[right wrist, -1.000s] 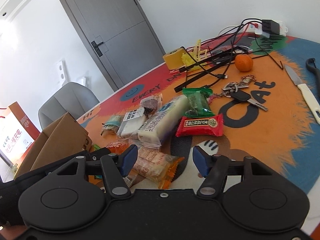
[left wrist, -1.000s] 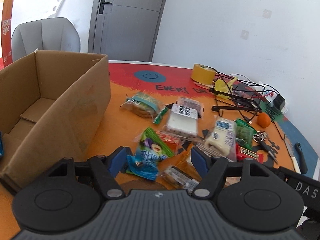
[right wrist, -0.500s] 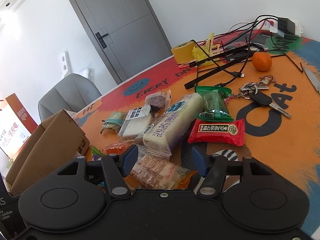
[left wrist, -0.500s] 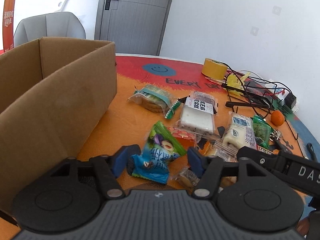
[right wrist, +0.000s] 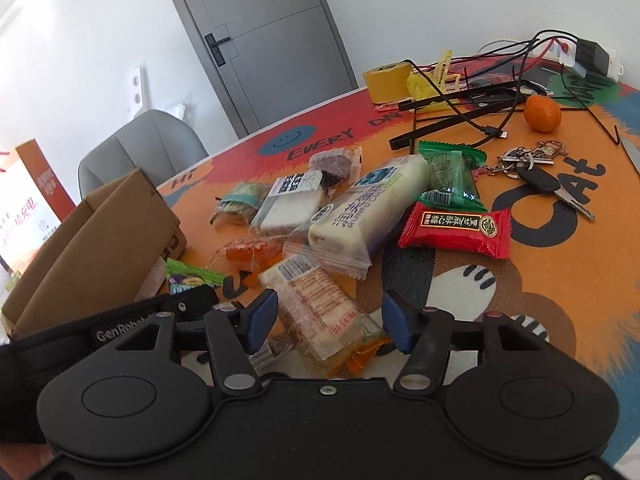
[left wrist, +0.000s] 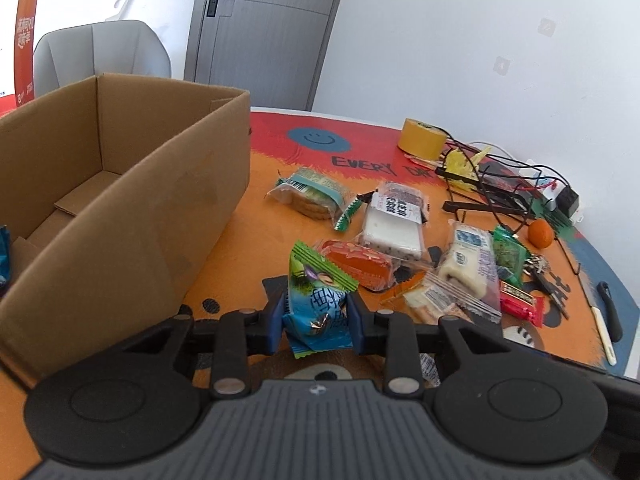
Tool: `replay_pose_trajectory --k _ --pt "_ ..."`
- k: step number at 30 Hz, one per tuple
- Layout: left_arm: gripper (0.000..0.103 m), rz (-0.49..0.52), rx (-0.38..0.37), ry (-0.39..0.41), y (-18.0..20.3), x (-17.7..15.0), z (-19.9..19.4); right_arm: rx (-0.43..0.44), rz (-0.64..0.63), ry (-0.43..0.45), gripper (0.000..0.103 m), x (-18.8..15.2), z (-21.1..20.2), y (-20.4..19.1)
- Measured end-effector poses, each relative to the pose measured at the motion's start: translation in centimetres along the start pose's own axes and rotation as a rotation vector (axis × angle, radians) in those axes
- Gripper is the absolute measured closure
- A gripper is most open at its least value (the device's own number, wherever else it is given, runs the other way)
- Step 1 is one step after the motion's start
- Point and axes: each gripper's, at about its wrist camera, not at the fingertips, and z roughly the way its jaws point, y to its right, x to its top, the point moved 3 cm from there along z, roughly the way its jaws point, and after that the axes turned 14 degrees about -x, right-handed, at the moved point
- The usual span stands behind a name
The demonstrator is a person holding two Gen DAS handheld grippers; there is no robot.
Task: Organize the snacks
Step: 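Grasp the green-and-blue snack bag with the left gripper while the right grasps the pastry packet, then carry the green-and-blue bag into the box and release while the right drops the pastry packet in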
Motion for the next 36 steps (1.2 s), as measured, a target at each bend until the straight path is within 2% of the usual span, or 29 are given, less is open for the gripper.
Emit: replay_pose_trajectory --k 3,5,7,18,27,36 --pt "0.071 -0.003 -0.018 -0.006 0.2 -0.2 -0.7 -0.031 -0.042 0.007 0.05 -0.4 -0.4 -0.5" --pt "0.071 -0.002 -0.027 -0.009 0.3 -0.4 -1.2 -0.041 -0.058 0.006 0.062 -0.7 -0.8 -0.7" --pt "0.071 -0.002 -0.034 -0.005 0.3 -0.5 -1.8 -0.035 -0.068 -0.006 0.068 -1.0 -1.1 -0.9" --pt "0.071 -0.004 -0.079 0.021 0.3 -0.6 -4.7 -0.066 -0.02 0.003 0.068 -2.0 -4.2 -0.2" --pt "0.071 0.009 -0.091 -0.034 -0.2 -2.2 -5.2 -0.105 -0.041 -0.014 0.067 -3.2 -5.7 -0.7" --pt "0.069 0.021 -0.062 -0.078 -0.8 -3.1 -3.9 -0.114 -0.065 -0.013 0.063 -3.3 -4.0 -1.6"
